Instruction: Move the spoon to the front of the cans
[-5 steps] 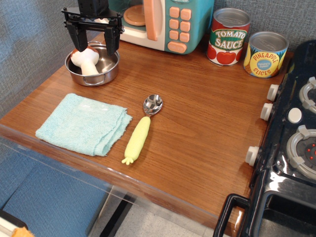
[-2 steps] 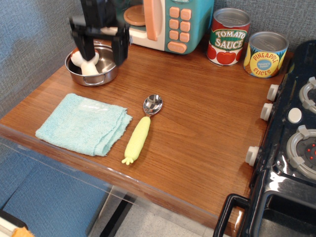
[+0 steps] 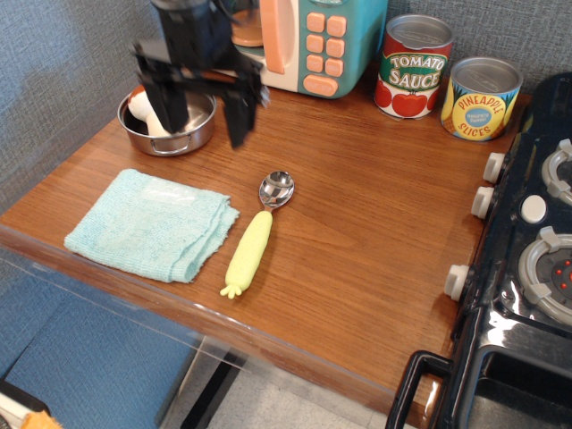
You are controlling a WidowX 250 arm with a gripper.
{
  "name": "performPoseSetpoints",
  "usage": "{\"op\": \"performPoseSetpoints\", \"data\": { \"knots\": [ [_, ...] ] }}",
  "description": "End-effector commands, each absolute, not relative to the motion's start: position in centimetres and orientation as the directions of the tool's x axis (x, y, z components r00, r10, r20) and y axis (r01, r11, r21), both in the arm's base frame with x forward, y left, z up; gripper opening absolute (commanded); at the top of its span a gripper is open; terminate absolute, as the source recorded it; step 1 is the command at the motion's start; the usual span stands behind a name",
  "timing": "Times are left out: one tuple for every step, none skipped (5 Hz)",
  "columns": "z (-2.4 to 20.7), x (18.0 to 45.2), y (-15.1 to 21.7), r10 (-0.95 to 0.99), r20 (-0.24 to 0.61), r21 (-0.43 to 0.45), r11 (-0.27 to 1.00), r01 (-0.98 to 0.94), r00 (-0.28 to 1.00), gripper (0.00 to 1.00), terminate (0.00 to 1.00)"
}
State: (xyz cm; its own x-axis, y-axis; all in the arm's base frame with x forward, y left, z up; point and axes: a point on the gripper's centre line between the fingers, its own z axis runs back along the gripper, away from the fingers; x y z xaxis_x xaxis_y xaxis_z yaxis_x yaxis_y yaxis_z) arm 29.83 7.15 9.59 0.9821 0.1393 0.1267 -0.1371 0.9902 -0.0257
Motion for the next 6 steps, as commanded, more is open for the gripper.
{"op": "performPoseSetpoints", "data": {
  "knots": [
    [6.6, 28.4, 4.4, 0.204, 0.202, -0.036, 0.979, -0.201, 0.958, 1.0, 0.0],
    [5.1, 27.5, 3.0, 0.182, 0.198, -0.037, 0.983, -0.178, 0.963, 1.0, 0.0],
    [4.1, 26.9, 2.4, 0.176, 0.179, -0.033, 0.984, -0.173, 0.968, 1.0, 0.0],
    [3.0, 26.7, 3.0, 0.192, 0.148, -0.021, 0.981, -0.191, 0.97, 1.0, 0.0],
    [2.3, 26.5, 3.3, 0.204, 0.13, -0.022, 0.979, -0.202, 0.97, 1.0, 0.0],
    [2.4, 26.4, 3.2, 0.209, 0.134, -0.023, 0.978, -0.208, 0.969, 0.0, 0.0]
  ]
}}
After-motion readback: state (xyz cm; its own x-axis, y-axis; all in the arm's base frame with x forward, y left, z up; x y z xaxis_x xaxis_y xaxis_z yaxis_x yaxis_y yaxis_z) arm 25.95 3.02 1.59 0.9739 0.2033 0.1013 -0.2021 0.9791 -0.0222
